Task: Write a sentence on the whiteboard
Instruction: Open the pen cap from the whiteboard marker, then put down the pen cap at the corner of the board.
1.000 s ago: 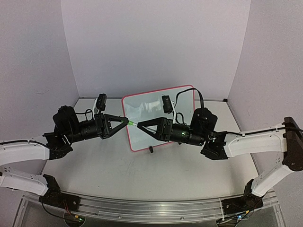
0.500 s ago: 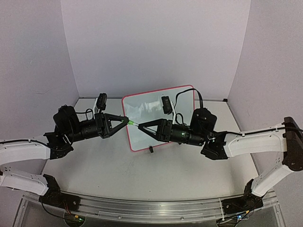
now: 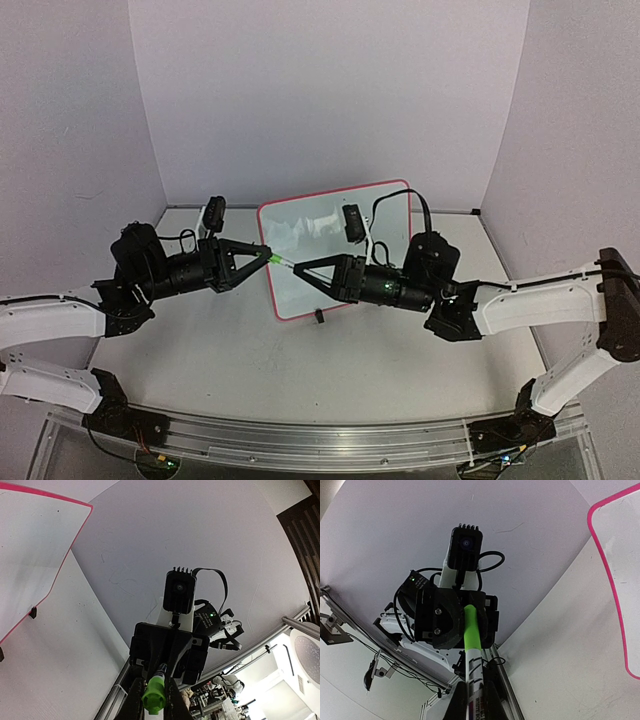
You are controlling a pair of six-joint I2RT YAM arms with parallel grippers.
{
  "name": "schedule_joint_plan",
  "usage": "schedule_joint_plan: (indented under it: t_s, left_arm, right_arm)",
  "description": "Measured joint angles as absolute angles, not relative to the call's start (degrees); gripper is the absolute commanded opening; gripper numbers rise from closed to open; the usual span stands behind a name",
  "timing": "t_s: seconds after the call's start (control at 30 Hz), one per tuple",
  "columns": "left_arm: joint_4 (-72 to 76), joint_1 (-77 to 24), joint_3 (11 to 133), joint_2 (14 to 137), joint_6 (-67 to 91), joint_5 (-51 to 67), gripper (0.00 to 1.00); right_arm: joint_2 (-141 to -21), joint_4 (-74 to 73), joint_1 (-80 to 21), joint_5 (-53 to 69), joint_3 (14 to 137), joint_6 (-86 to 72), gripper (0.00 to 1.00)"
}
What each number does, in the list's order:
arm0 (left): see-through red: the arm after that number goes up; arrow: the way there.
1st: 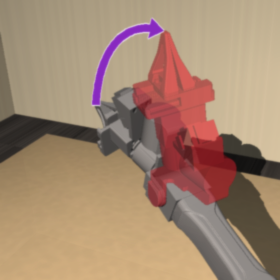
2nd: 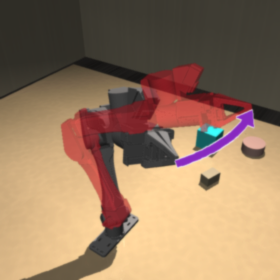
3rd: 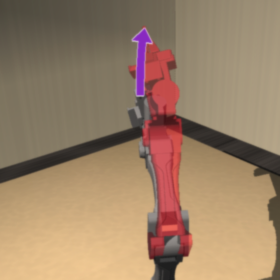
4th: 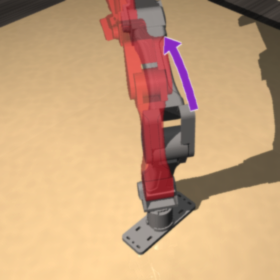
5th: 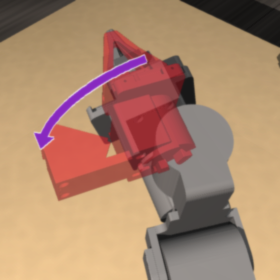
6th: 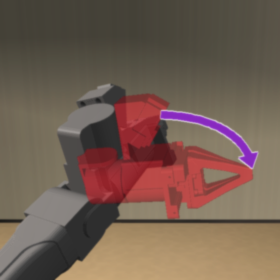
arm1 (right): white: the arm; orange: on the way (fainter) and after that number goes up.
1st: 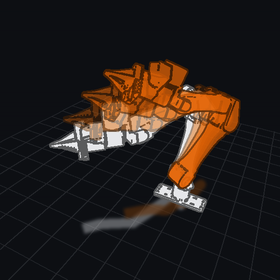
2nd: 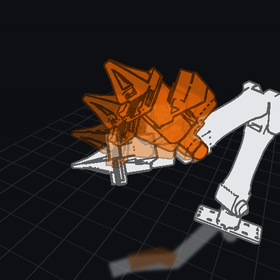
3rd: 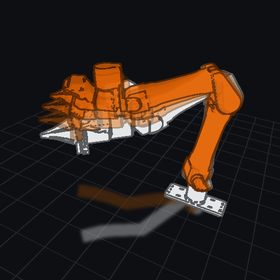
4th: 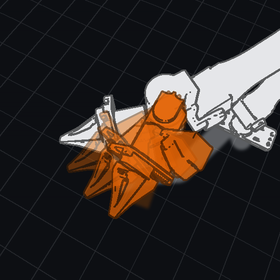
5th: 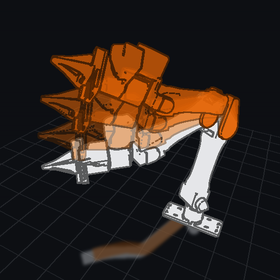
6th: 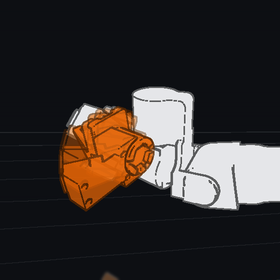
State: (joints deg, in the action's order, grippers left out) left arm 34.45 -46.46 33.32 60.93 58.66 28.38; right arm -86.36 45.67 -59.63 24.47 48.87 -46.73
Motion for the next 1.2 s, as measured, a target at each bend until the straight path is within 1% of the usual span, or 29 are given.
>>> schedule_joint_plan:
  t_s: [0.3,0.37,0.53,0.7,0.83,1.0,1.07,1.2]
  left_arm:
    - [31.36,-46.07,33.98,61.04,58.56,31.32,0.00]
    - [30.32,-44.34,34.82,60.97,58.27,30.70,0.00]
    - [30.30,-36.45,36.68,60.69,58.17,26.02,0.00]
    - [27.48,-34.46,37.36,59.71,57.18,24.75,0.00]
    - [15.82,-33.63,39.61,55.90,52.66,21.58,0.00]
    - [-6.31,-33.30,44.87,50.94,45.39,11.82,0.00]
    - [-14.08,-33.30,46.16,50.72,43.26,7.28,0.00]
    - [-25.29,-33.16,46.93,55.55,39.96,1.60,0.00]
  right_arm:
    - [-84.27,48.57,-60.91,20.85,43.96,-46.71,0.00]
    - [-82.90,48.73,-60.57,19.67,42.48,-46.69,0.00]
    - [-78.62,48.83,-58.39,16.73,39.36,-46.78,0.00]
    - [-77.19,47.83,-58.42,16.13,38.16,-46.48,0.00]
    - [-74.56,41.63,-58.43,15.69,38.24,-43.90,0.00]
    - [-71.17,28.67,-58.43,13.66,41.19,-38.59,0.00]
    - [-69.96,23.07,-58.43,11.88,42.87,-36.25,0.00]
    - [-68.63,15.46,-58.42,8.31,44.78,-32.80,0.00]
